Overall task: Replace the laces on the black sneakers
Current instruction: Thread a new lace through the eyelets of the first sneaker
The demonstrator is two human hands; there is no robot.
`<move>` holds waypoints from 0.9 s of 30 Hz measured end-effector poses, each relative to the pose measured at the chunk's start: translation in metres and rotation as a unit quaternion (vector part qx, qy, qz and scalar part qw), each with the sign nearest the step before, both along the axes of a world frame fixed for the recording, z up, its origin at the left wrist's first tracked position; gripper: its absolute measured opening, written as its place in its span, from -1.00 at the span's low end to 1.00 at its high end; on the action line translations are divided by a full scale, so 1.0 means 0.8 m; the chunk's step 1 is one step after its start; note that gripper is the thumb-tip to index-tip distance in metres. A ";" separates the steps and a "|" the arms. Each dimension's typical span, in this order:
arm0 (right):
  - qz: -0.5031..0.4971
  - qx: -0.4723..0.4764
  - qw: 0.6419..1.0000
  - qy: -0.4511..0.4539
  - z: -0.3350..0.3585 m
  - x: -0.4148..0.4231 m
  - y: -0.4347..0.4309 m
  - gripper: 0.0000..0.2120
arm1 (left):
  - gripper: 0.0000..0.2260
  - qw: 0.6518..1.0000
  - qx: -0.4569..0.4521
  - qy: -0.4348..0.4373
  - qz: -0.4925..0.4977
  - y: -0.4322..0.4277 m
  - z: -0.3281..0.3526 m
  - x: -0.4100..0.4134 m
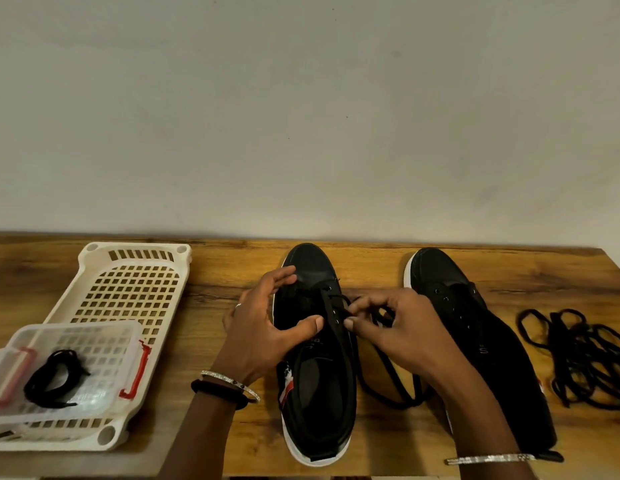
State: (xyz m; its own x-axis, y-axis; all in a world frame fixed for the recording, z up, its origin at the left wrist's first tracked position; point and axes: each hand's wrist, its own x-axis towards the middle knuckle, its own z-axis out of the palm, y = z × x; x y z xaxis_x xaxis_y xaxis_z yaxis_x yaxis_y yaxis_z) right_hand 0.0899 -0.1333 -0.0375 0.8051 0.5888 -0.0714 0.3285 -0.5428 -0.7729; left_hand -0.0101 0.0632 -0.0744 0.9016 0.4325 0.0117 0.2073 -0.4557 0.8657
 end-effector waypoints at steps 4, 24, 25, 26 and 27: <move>0.017 0.011 0.999 0.045 0.001 0.005 -0.007 -0.92 | -0.26 1.000 0.003 0.005 0.000 0.000 0.000 0.000; 0.006 0.046 0.998 -0.032 -0.005 -0.006 0.012 -0.77 | -0.54 0.999 0.009 -0.032 -0.027 0.001 0.001 -0.001; 0.006 0.039 0.998 -0.046 -0.007 -0.007 0.014 -0.80 | -0.54 0.999 0.008 -0.031 -0.027 0.001 0.001 0.000; 0.002 0.037 0.998 -0.057 -0.009 -0.009 0.016 -0.83 | -0.55 0.999 0.007 -0.031 -0.027 0.001 0.001 0.000; -0.008 0.033 0.997 -0.063 -0.010 -0.011 0.018 -0.85 | -0.55 0.999 0.005 -0.030 -0.027 0.001 0.002 0.000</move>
State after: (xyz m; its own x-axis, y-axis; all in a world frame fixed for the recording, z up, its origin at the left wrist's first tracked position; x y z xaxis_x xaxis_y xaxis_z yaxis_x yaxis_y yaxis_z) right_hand 0.0810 -0.1185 -0.0452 0.8143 0.5762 0.0702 0.4175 -0.4973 -0.7605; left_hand -0.0103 0.0639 -0.0731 0.9208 0.3833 0.0717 0.1294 -0.4739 0.8710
